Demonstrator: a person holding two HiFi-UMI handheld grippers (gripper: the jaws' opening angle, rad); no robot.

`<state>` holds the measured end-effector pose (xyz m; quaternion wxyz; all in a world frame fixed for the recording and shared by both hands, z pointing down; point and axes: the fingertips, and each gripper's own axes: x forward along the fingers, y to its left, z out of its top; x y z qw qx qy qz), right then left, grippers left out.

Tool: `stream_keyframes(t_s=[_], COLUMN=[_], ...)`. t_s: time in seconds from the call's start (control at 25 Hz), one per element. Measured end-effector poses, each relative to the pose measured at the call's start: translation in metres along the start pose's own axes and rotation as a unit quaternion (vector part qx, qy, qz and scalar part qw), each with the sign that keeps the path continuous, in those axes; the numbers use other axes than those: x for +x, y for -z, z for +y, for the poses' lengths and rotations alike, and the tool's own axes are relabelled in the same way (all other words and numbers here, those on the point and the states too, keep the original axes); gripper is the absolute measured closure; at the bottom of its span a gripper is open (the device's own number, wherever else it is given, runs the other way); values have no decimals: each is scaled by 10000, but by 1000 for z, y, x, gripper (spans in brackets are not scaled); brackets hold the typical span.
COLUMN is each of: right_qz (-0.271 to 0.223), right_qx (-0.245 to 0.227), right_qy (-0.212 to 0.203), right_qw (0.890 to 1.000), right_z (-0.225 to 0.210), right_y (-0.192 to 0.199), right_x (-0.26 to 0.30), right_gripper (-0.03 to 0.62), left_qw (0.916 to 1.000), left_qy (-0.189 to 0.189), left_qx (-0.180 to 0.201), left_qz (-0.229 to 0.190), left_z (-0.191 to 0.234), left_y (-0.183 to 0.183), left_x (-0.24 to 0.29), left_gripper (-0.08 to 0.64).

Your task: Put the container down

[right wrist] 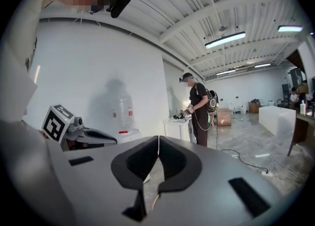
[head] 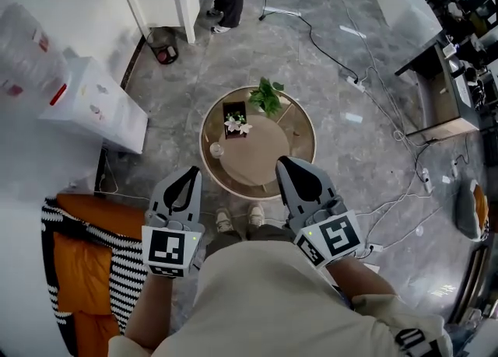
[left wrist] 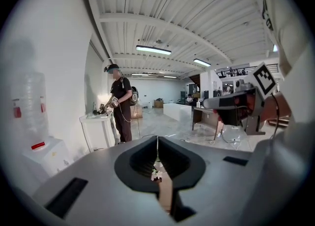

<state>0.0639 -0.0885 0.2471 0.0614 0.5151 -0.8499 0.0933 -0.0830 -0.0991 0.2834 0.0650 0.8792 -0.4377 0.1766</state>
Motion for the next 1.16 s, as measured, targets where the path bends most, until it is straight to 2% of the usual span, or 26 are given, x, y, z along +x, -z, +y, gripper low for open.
stream_keyframes(t_s=[0.16,0.32,0.4,0.64,0.92,1.16], right_qz=[-83,-94,-97,-15,23,62], right_qx=[-175,120,123,39,-302,-369], right_qy=[-92,-236,-268,-295,-161,-167], right_qw=[9998,9996,9995,9996,9994,9992], right_z=[8,9,11,11,8,6], right_y=[-13,-17,-19,-19,-23,-23], right_x=[-10,-16,-16,-11,-9,-7], right_gripper=[595,595,595,595,595,595], left_qw=[10000,9999,9999,9992,9993,9996], left_qy=[-41,-18,3,-189,-142,-131], left_qx=[-37,-45,2,-17,-5,-32], left_qz=[-48,-96,-141,-351,-349,-259], left_z=[-1,-6,-7,1,-2,-2], left_y=[-4,-9,-15,-31,-35,-28], left_x=[-12,-15,-15,-15,-13,-15], left_gripper=[551,551,551,551,551,552])
